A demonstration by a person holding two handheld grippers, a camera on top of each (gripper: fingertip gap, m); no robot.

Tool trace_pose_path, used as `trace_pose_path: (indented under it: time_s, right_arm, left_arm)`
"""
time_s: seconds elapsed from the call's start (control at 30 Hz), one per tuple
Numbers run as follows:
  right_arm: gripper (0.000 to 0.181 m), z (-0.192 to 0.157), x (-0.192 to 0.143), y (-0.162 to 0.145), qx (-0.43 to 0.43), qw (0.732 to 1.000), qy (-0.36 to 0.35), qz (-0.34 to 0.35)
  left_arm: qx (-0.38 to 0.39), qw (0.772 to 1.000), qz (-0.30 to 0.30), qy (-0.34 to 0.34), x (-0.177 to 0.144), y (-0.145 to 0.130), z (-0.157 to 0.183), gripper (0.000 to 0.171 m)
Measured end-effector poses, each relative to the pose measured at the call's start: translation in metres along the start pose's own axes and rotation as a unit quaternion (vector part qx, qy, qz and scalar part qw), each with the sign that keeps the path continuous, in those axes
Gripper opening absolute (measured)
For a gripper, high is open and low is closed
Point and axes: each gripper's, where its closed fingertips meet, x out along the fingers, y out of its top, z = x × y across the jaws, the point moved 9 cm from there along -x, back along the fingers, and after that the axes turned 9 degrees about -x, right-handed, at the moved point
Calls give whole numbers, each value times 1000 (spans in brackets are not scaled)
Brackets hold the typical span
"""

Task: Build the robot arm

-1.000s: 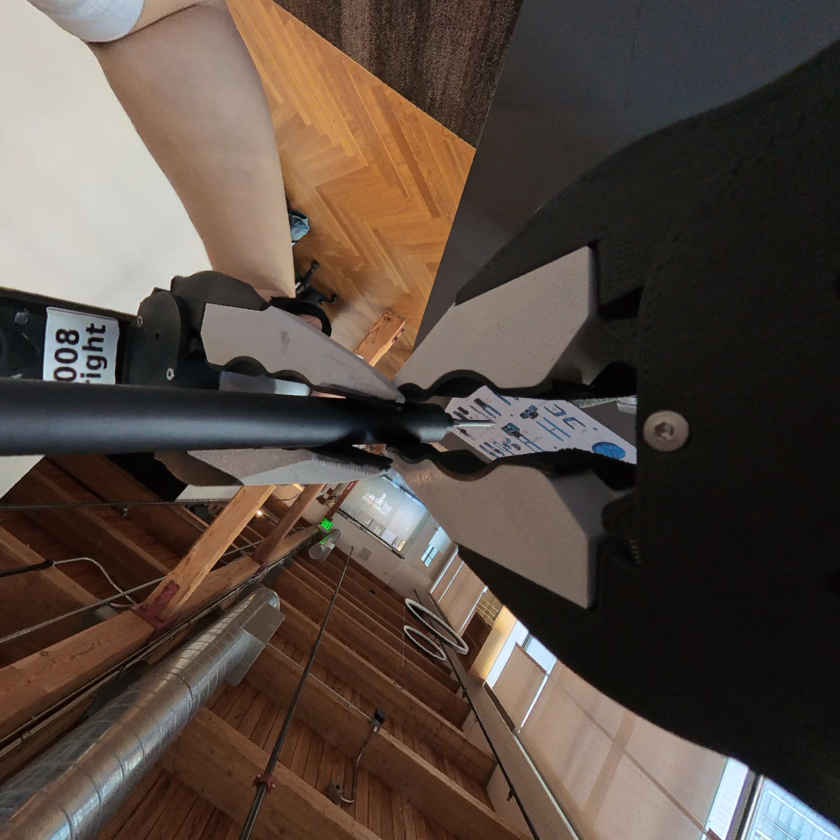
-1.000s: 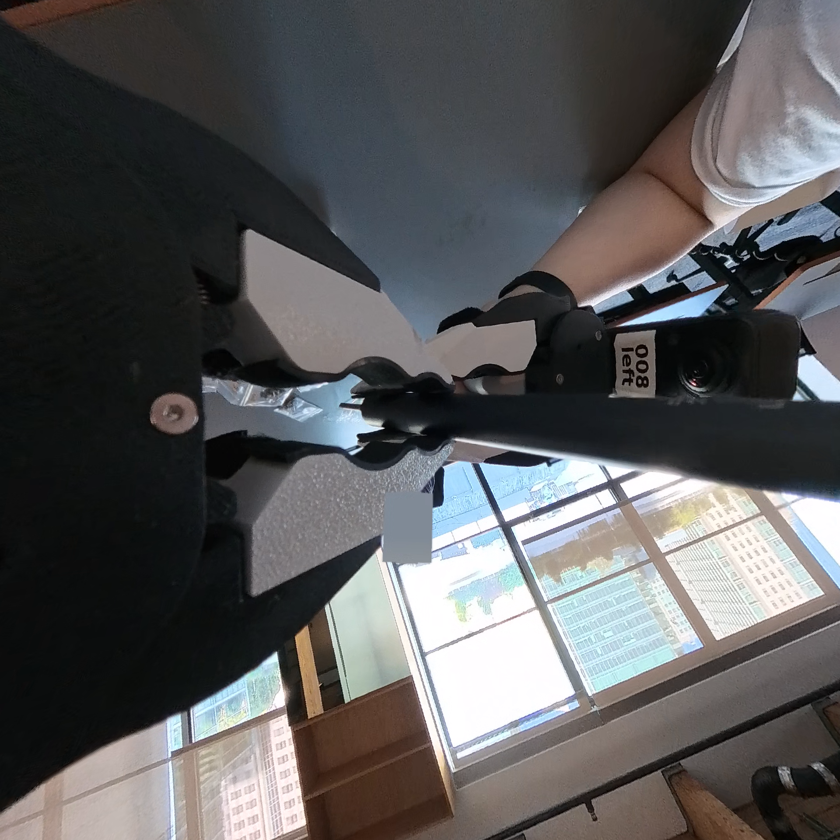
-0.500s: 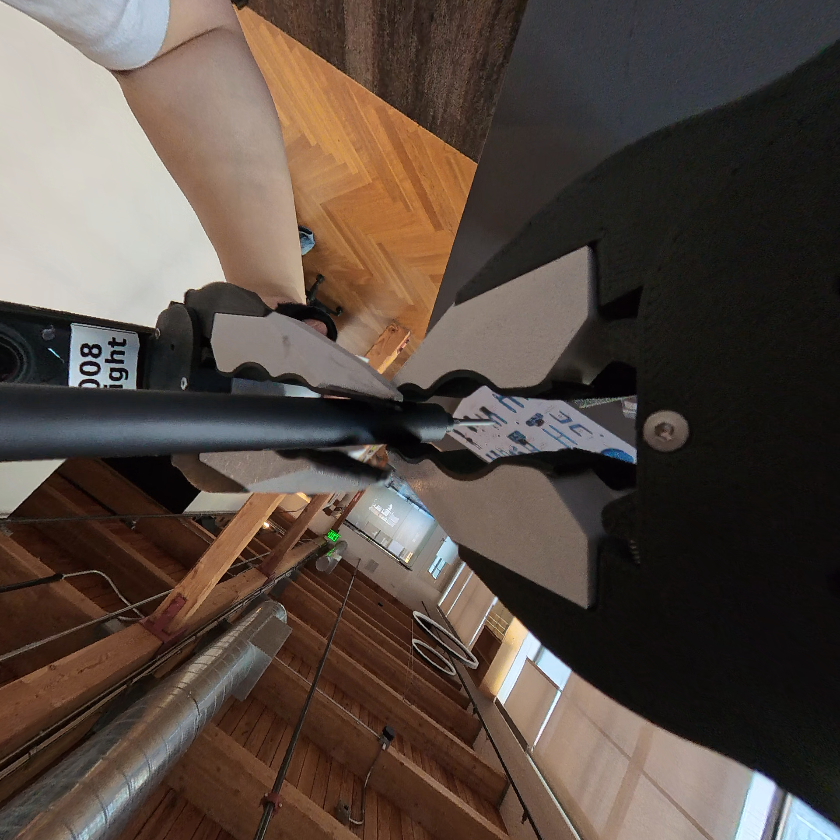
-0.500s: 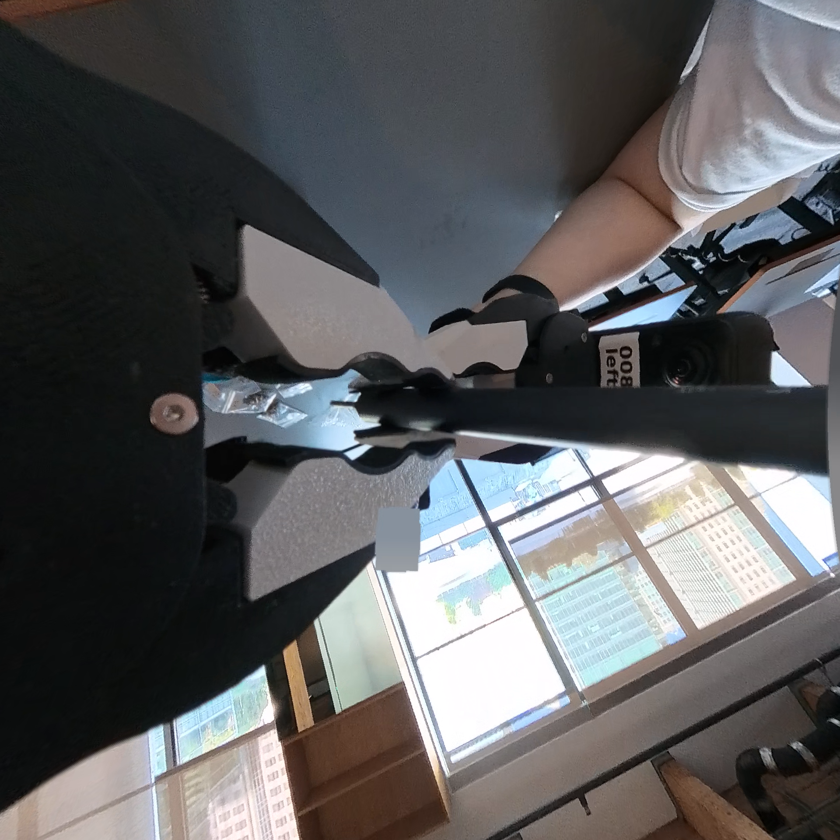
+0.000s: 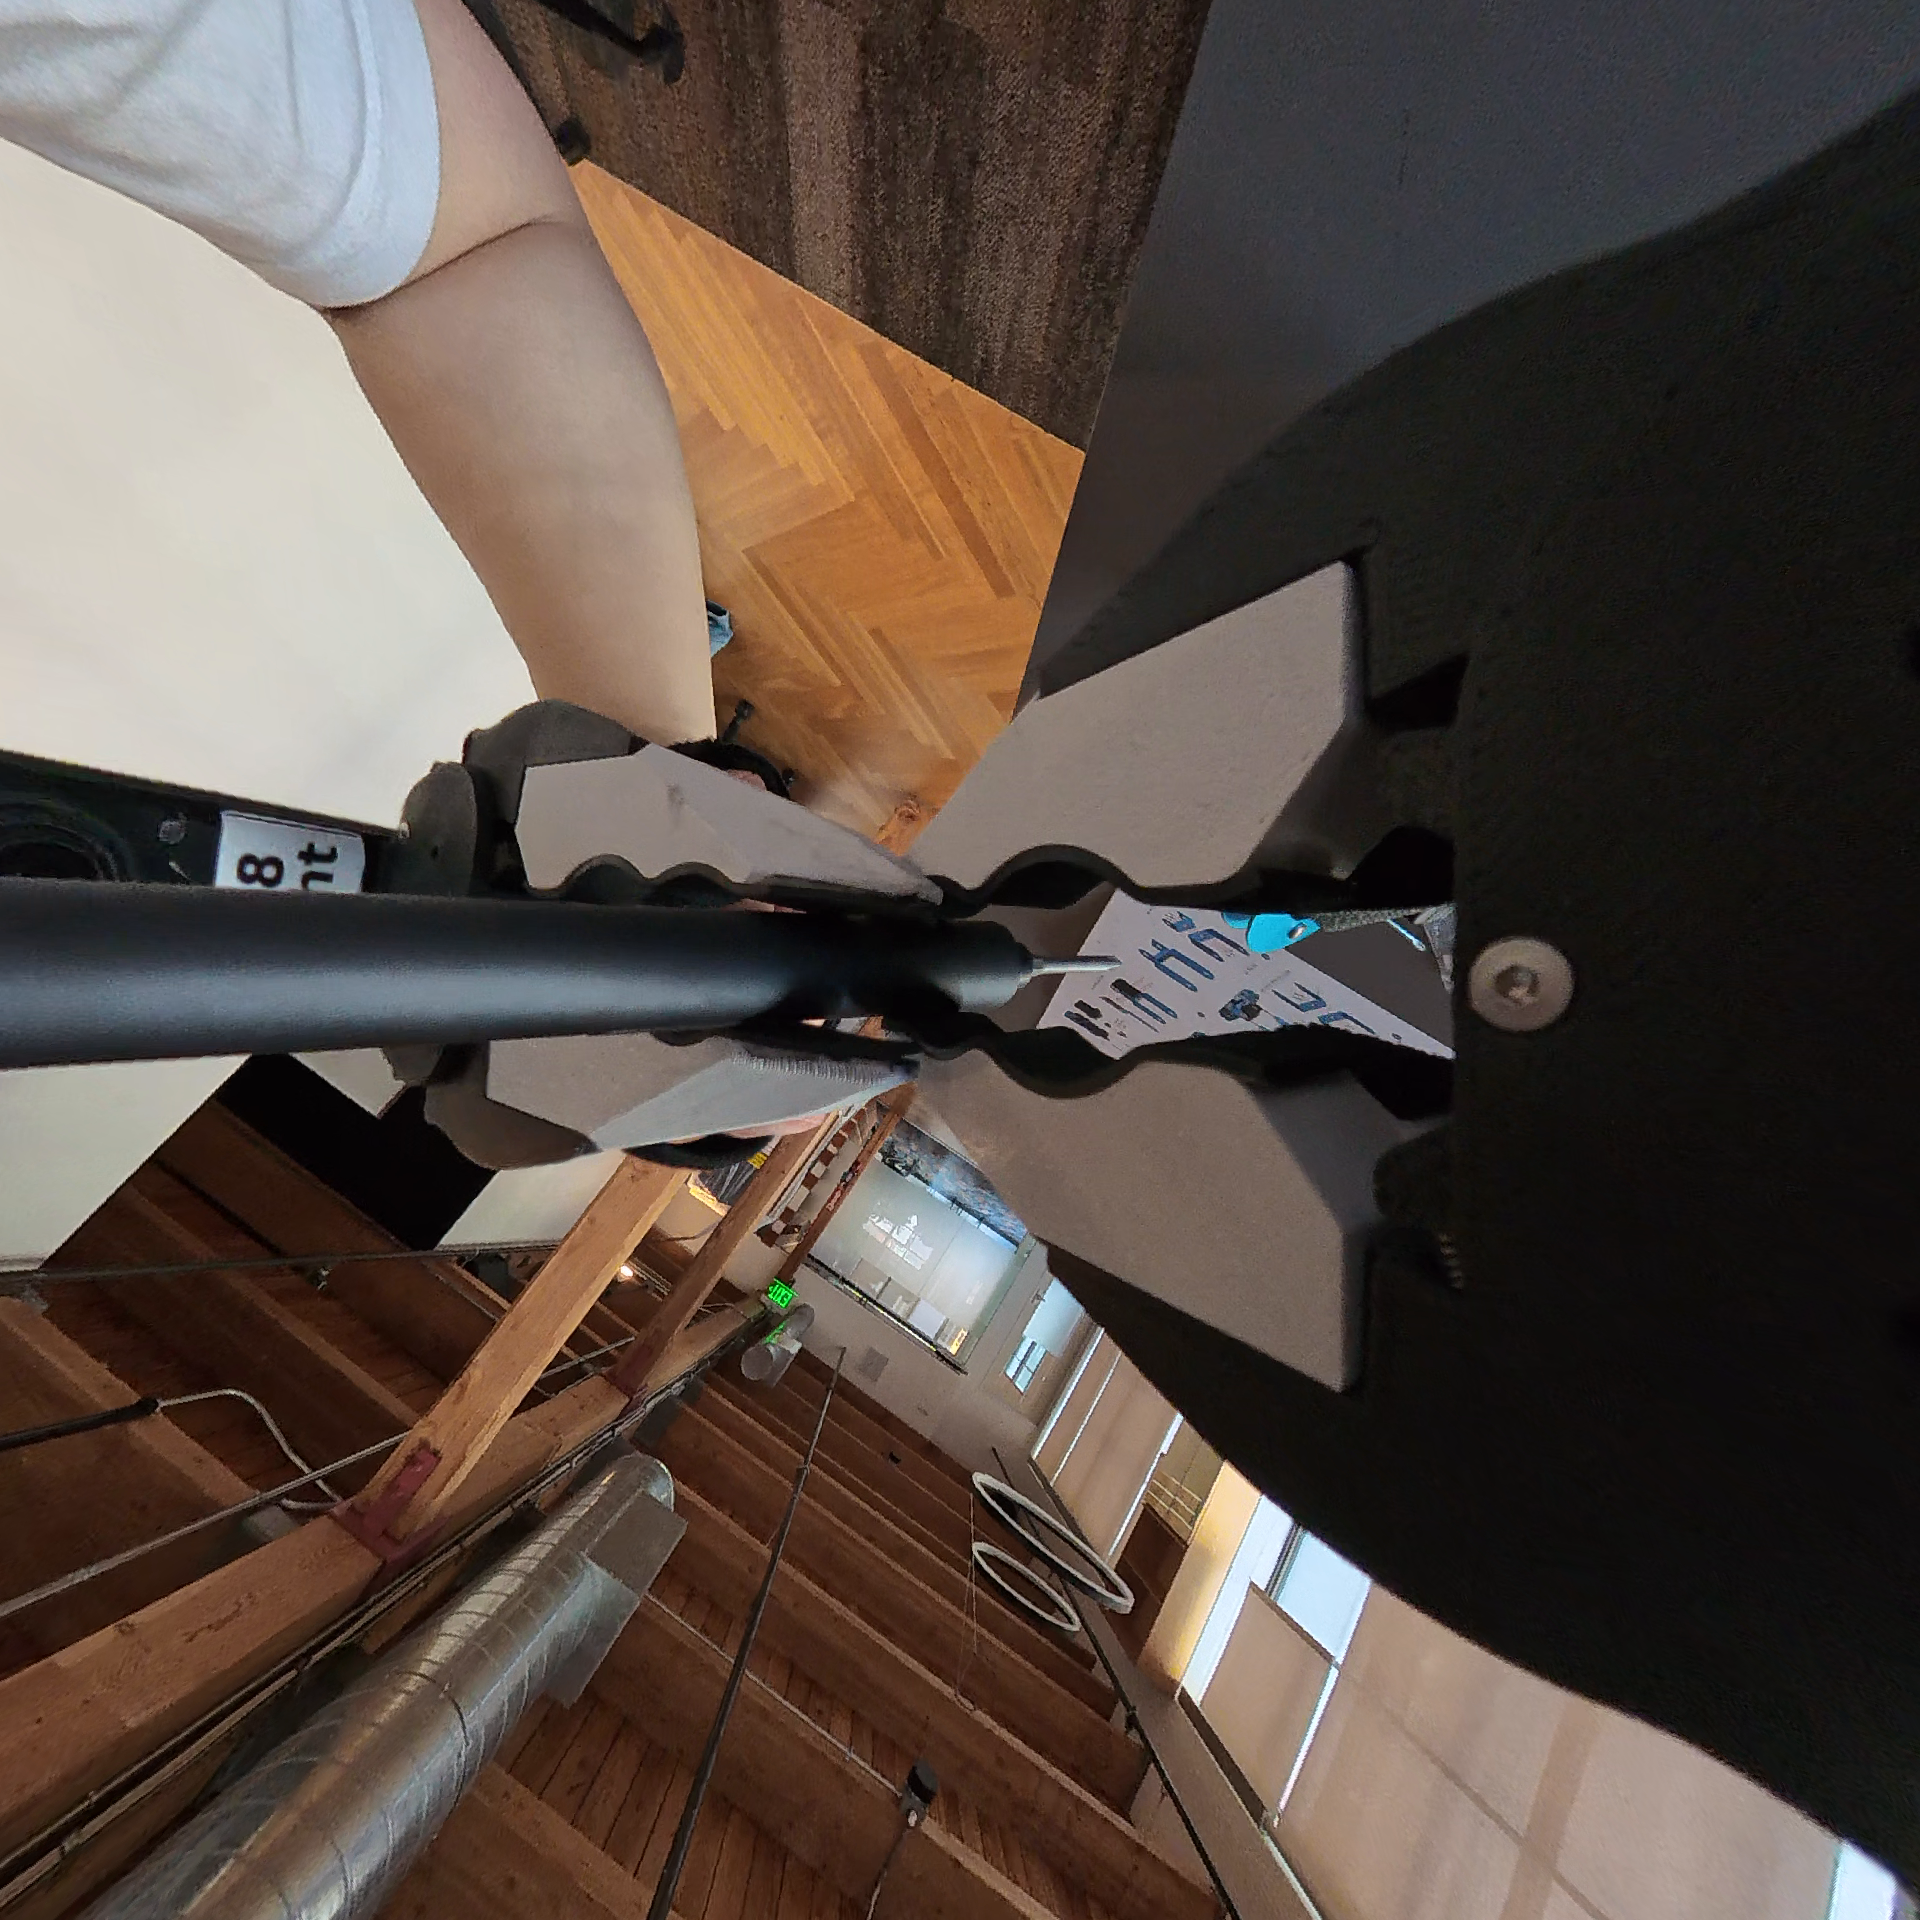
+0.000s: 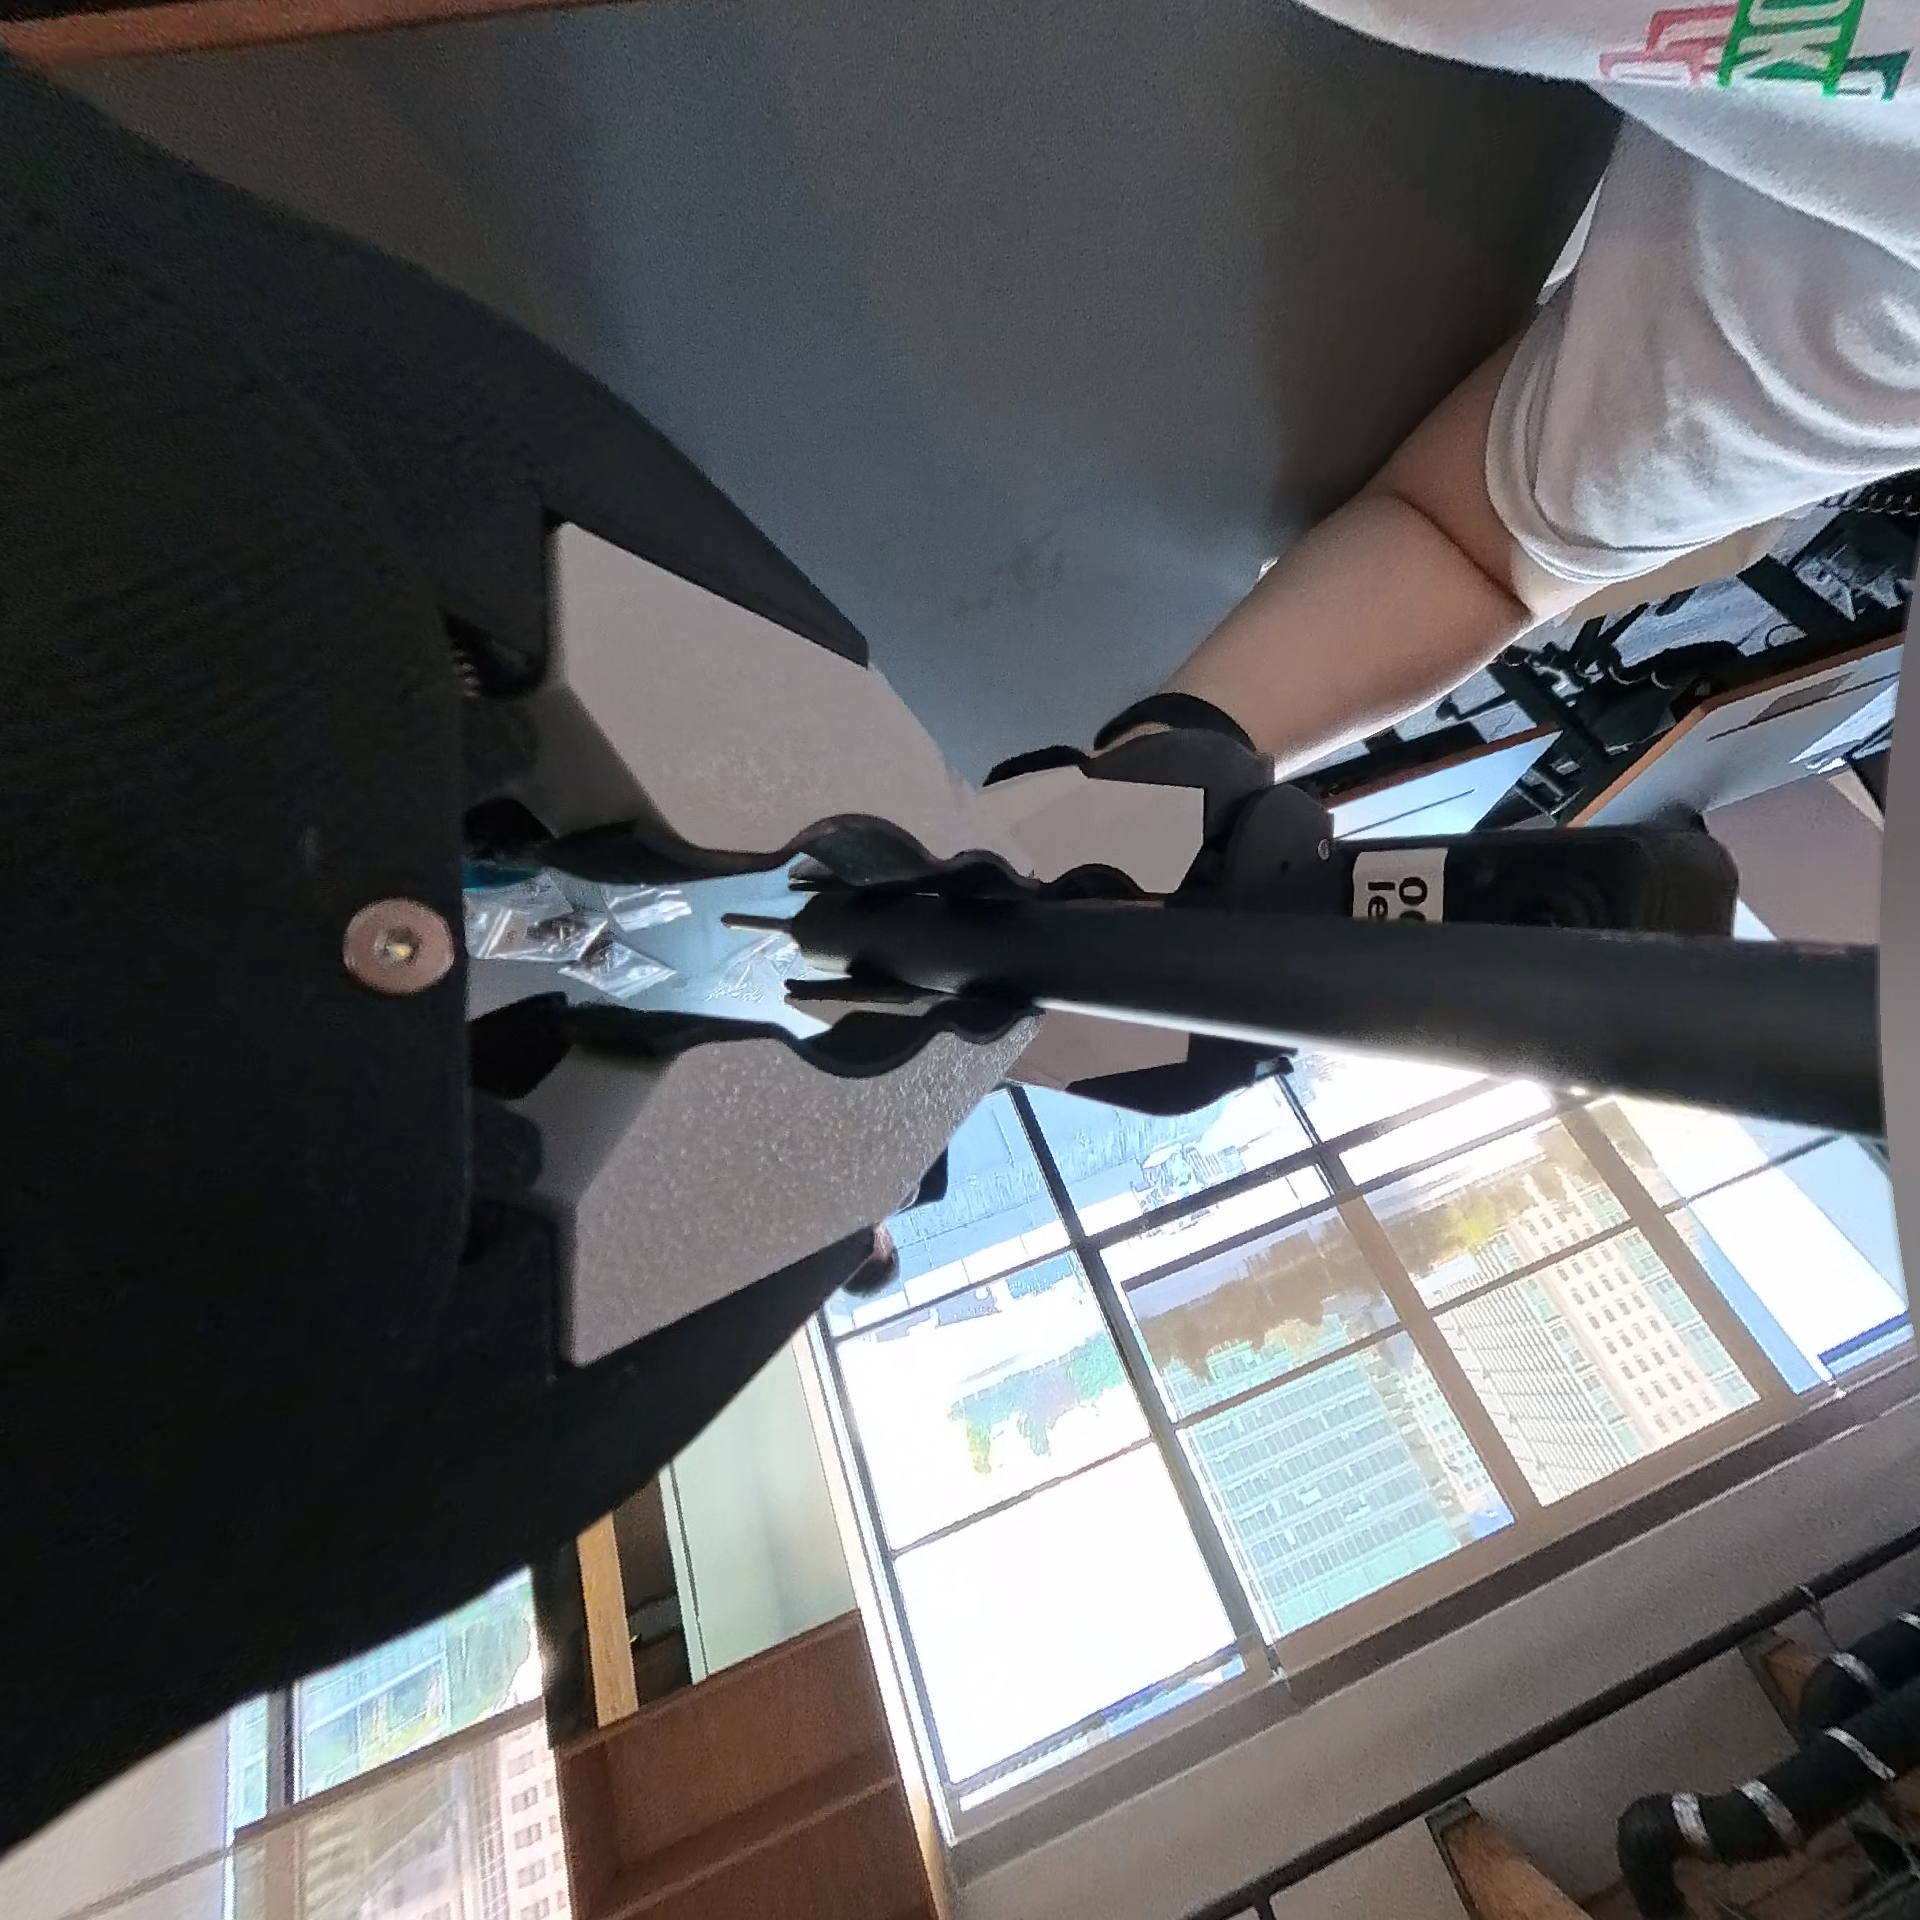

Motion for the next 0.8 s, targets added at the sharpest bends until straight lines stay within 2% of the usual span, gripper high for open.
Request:
trace_pose_path:
  time_s: [0.13, 0.33, 0.47, 0.63, 0.8]
  right_arm:
    - [16, -2, -1, 1, -5, 1000, -1, -9]
    - [15, -3, -3, -4, 10, 1000, -15, -3]
    - [24, 3, -7, -5, 1, 999, -29, -46]
    - [24, 6, -10, -1, -15, 996, 10, -83]
    - [24, 7, -12, 0, -37, 990, 18, -133]
  left_arm:
    - [3, 1000, 0, -8, 1, -1, 0, 15]
    - [9, 1000, -2, 16, 3, -4, 0, 15]
    - [21, 999, -26, 30, 2, -4, -4, 15]
    - [43, 998, -37, 33, 3, -5, -2, 15]
    - [32, 998, -43, 32, 2, -10, -5, 15]
